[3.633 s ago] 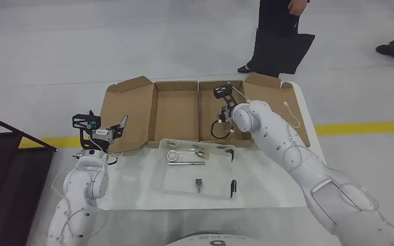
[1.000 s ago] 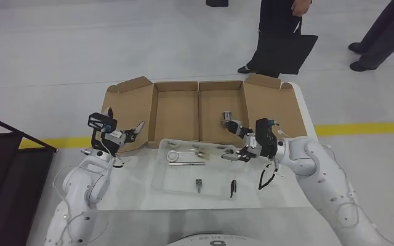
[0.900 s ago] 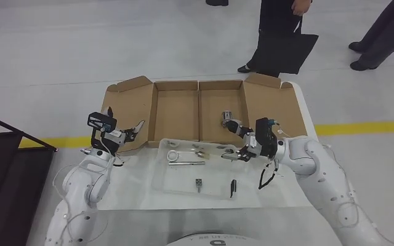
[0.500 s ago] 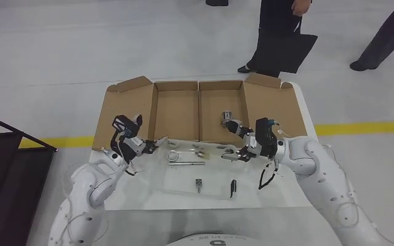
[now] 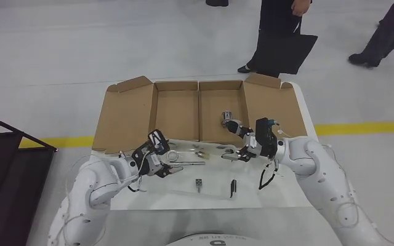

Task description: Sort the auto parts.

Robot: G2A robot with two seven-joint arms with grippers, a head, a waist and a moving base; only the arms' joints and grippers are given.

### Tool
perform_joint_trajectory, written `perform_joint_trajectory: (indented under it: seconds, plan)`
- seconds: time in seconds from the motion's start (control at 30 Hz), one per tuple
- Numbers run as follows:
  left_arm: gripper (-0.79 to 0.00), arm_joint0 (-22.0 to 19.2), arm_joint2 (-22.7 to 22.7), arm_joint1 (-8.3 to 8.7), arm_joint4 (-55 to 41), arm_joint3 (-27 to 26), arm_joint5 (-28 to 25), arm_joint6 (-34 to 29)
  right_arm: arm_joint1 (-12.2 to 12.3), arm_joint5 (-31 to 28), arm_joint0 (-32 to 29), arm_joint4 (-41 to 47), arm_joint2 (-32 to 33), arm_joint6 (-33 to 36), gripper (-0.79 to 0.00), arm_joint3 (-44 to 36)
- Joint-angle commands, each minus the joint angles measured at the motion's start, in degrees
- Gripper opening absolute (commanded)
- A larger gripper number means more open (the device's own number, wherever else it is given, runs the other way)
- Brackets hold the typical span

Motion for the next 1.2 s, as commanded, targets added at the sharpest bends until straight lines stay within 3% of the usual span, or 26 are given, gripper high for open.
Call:
perform_joint_trajectory:
  seconds: [0.0, 0.03, 0.1, 1.17]
  plan:
    - [-0.160, -0.83, 1.11, 0.17, 1.31, 0.64, -0.88, -1.89, 0.00, 0.00, 0.00, 0.00, 0.00, 0.00, 0.000, 0.00]
    - [-0.151, -1.29, 1.59, 0.22, 1.73, 0.87, -0.99, -2.17, 0.00, 0.00, 0.00, 0.00, 0.00, 0.00, 0.000, 0.00]
    - [0.000, -2.06, 1.90, 0.20, 0.71, 1.63, 0.69, -1.49, 0.00, 0.00, 0.00, 0.00, 0.00, 0.00, 0.000, 0.00]
    - [0.000, -2.31, 1.93, 0.19, -0.08, 1.79, 1.31, -1.24, 0.00, 0.00, 0.00, 0.00, 0.00, 0.00, 0.000, 0.00]
